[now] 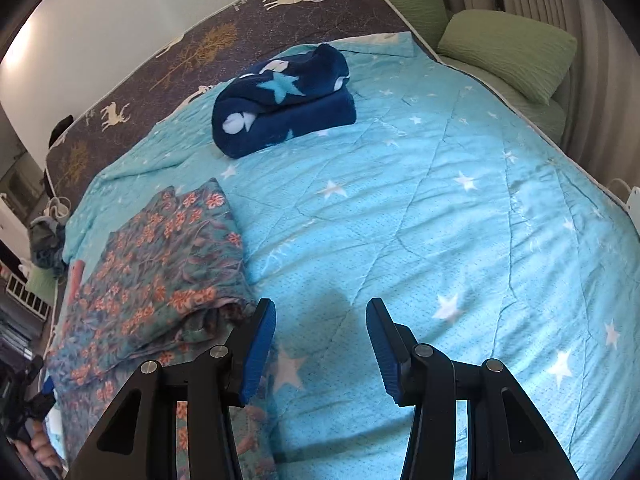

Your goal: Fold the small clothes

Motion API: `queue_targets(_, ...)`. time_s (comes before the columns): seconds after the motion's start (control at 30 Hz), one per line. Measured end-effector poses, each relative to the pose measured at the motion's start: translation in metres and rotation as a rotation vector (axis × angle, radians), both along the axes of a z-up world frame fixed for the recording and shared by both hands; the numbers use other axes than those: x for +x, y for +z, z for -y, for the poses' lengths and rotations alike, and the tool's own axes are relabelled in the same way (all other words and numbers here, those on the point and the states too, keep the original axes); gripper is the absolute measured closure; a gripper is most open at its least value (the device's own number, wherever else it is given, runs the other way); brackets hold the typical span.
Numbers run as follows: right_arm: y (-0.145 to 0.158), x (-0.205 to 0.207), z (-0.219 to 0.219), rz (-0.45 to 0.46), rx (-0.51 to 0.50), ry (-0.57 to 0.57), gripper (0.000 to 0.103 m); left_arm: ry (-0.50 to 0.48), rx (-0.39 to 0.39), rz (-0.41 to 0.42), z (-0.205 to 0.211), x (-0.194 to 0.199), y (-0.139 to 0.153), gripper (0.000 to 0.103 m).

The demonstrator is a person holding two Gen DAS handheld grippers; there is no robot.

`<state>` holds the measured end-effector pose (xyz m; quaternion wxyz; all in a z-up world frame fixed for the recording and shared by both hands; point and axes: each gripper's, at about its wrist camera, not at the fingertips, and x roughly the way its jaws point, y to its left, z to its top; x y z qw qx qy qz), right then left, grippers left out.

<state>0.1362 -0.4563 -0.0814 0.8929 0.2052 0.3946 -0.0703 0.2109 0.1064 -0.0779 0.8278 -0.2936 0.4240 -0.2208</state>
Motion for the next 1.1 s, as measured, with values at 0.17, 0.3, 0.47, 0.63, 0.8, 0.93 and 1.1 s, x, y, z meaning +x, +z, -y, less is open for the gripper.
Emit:
queue_targets(0.17,-0.001,0.003,-0.008,0.006,0.015,0.02,0.055,-0.021,-0.042,-0.071,0.011,0.031,-0.004,0.099)
queue_targets(0.3,-0.002,0.008,-0.013,0.001,0.007,0.034,0.055,-0.072,-0.04,0.152,0.024,0.023,0.05,0.097)
queue_targets(0.47,-0.007,0.013,-0.014,-0.007,0.009,0.04,0.055,-0.108,0.081,0.402,0.025,0.011,0.102,0.095)
queue_targets(0.63,-0.01,0.014,-0.016,-0.014,0.023,0.053,0.055,-0.055,0.185,0.091,0.001,0.056,0.022,0.093)
queue_targets(0.8,-0.004,0.015,-0.018,-0.01,-0.014,0.062,0.055,0.018,0.112,0.003,-0.016,0.048,-0.017,0.077)
queue_targets(0.93,-0.002,0.021,-0.016,-0.014,-0.015,0.056,0.055,-0.015,0.129,0.026,-0.009,0.051,-0.008,0.056)
queue_targets(1.1,-0.001,0.027,-0.022,-0.01,-0.016,0.064,0.054,-0.022,0.114,-0.02,-0.002,0.087,-0.009,0.054)
